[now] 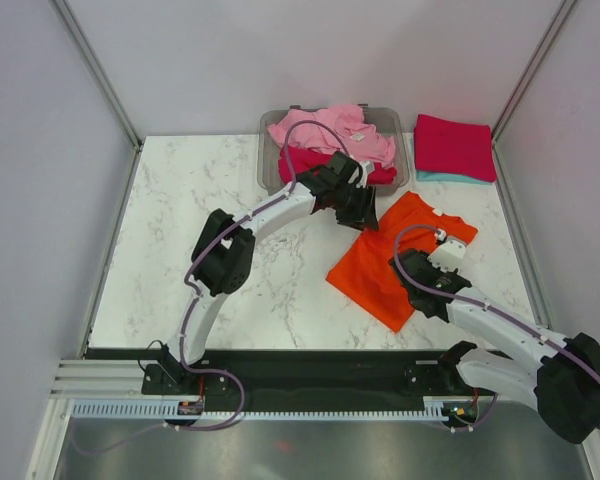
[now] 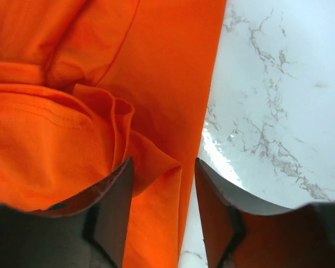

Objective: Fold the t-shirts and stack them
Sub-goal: Fold the tshirt

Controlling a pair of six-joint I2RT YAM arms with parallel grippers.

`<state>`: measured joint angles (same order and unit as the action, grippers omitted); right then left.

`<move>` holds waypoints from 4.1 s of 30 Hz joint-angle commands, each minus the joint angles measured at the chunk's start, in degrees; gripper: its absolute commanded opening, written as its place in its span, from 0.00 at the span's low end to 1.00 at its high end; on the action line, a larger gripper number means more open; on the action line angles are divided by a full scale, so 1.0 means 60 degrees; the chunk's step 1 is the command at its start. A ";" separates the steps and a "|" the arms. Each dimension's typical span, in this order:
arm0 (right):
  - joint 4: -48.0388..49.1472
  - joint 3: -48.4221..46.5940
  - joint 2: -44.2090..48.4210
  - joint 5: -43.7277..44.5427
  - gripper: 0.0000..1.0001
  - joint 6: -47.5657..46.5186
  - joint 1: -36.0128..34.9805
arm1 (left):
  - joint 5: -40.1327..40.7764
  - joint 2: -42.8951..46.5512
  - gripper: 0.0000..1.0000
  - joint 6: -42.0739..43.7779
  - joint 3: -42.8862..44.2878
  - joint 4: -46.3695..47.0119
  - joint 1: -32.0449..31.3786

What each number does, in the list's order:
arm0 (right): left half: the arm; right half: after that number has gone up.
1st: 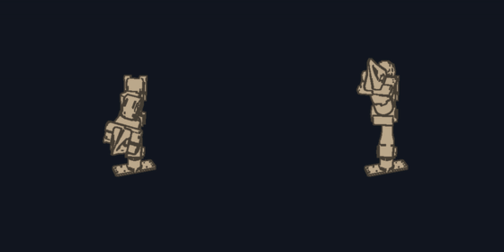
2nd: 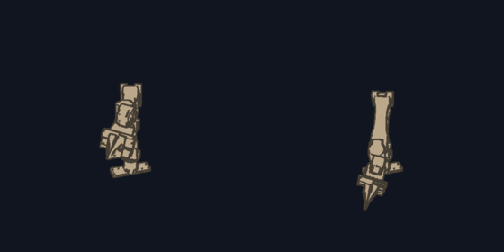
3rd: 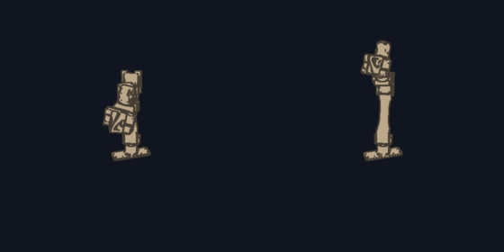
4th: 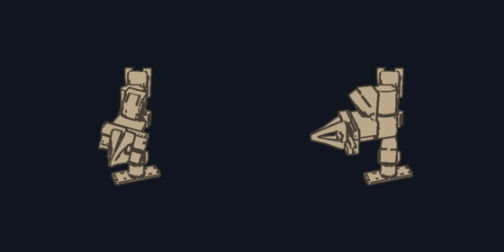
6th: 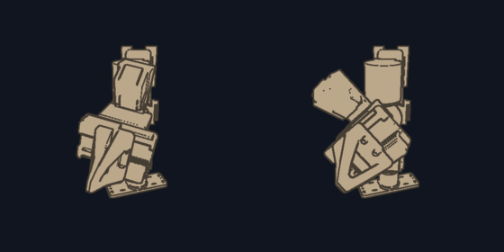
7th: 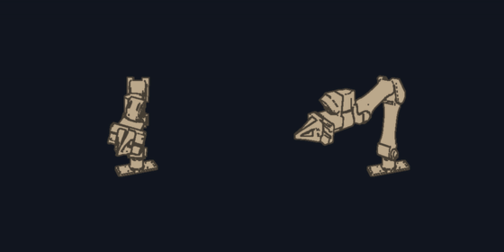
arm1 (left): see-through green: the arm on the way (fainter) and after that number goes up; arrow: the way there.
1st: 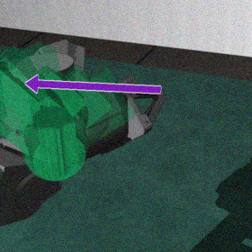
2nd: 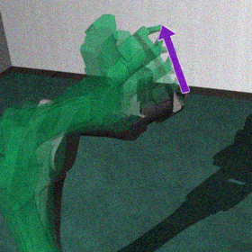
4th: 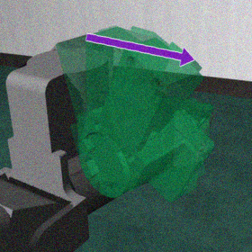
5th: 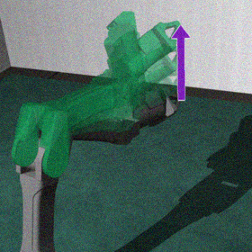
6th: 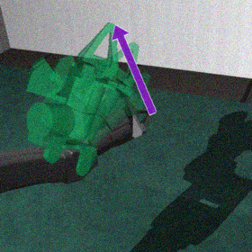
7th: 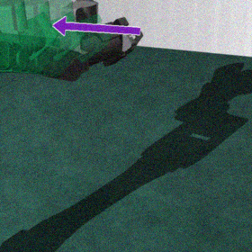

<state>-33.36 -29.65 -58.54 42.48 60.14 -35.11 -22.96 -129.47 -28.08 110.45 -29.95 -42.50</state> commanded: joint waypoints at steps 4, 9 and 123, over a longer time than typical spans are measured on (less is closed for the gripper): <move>0.0610 -0.0622 -0.0336 -0.0707 0.84 -0.1072 0.1132 | -0.0407 -0.0379 0.68 0.1060 0.2797 -0.1113 0.0125; -0.0531 -0.1693 0.0498 -0.0823 0.98 -0.1337 0.1282 | 0.0351 0.0934 0.72 0.1792 0.3026 -0.2053 0.0330; -0.3772 -0.4375 -0.1273 0.1036 0.00 0.3471 -0.6397 | 0.1601 1.1490 0.05 -0.1739 -0.9095 -0.2302 0.0944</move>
<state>-60.12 -53.89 -67.31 47.77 92.60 -78.32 -14.85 -56.47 -43.46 50.57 -44.05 -38.83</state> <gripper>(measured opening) 0.007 0.049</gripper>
